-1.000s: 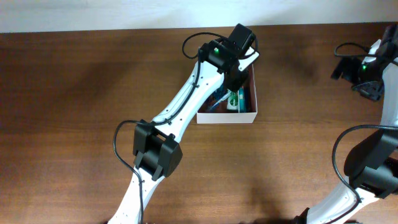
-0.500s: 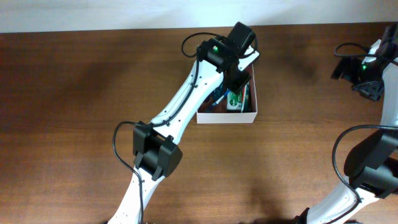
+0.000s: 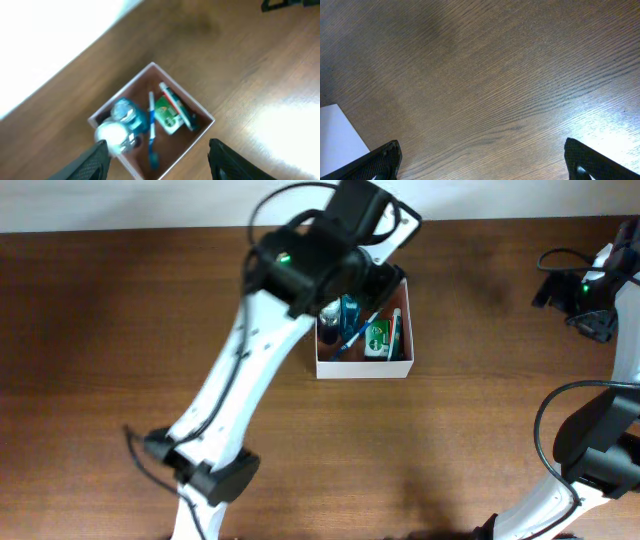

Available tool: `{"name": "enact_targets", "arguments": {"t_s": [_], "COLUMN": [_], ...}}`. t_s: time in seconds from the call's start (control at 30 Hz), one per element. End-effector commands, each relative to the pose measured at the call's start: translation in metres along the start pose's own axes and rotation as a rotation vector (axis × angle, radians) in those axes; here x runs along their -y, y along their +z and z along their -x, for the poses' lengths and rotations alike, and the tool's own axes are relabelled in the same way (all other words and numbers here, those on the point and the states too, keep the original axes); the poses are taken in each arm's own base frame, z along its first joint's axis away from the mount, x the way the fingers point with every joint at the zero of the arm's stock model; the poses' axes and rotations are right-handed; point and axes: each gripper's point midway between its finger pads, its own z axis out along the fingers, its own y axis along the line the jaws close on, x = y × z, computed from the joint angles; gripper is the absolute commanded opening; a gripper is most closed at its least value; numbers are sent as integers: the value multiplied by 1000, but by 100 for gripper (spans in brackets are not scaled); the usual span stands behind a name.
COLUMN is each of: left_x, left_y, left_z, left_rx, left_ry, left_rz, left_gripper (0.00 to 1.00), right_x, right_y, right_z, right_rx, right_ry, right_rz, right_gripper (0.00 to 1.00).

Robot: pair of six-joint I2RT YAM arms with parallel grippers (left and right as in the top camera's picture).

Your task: Pack container

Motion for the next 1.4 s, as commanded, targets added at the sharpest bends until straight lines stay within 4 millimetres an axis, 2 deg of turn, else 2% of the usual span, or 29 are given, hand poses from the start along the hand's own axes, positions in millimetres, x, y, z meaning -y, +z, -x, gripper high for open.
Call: {"name": "enact_targets", "arguments": {"t_s": [0.0, 0.2, 0.57, 0.87, 1.1, 1.13, 1.17, 1.2, 1.37], "left_x": [-31, -67, -146, -184, -215, -217, -218, -219, -215], "left_y": [-43, -81, -108, -119, -115, -112, -110, -106, -89], "left_z": [-3, -29, -94, -123, -166, -173, -180, -187, -216], "left_rx": [19, -23, -167, -207, -295, -308, -324, -344, -456], "left_ry": [-29, -124, -402, -513, -680, -724, -770, -807, -853], "left_rz": [149, 226, 361, 404, 431, 431, 431, 433, 414], "left_gripper": [65, 64, 64, 64, 64, 65, 72, 100, 100], "right_x": [0, 0, 0, 0, 0, 0, 0, 0, 0], "right_y": [-4, -4, -4, -4, -4, -4, -4, -4, -4], "right_z": [5, 5, 5, 5, 5, 5, 5, 5, 5], "right_rx": [16, 16, 16, 16, 16, 16, 16, 16, 16], "right_ry": [9, 9, 9, 9, 9, 9, 9, 9, 9], "right_rz": [-3, -3, -3, -3, -3, -3, -3, -3, -3], "right_gripper": [99, 99, 98, 99, 99, 99, 99, 99, 99]}}
